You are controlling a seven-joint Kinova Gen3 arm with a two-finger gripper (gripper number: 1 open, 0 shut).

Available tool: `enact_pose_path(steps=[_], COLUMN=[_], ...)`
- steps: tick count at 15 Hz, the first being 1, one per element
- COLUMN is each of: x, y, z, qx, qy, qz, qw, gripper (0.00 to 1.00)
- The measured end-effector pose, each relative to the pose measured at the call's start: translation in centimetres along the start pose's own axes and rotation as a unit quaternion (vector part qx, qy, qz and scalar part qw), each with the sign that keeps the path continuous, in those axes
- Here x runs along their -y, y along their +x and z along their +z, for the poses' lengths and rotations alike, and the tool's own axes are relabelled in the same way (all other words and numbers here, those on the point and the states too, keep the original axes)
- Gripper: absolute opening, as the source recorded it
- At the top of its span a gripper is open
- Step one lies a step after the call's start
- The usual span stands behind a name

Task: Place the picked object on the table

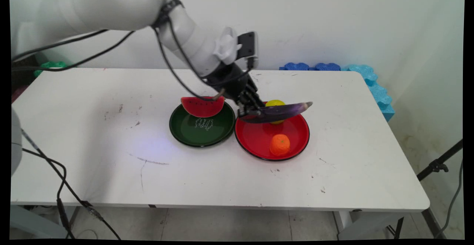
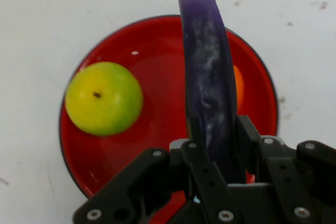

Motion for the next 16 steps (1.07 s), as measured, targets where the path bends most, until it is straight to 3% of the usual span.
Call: enact_pose_path(steps=[6,11,16], x=[-4.1,-6.7,-7.8], y=[-4.9,-8.6,-10.6], z=[-2.4,-0.9,0.9], qx=[0.021,0.036,0.041], qy=[-0.023,-0.039,-0.050], qz=[0.013,0.022,0.029], qw=[0.9994,0.9984,0.9975], gripper=[0.00,0.00,0.00])
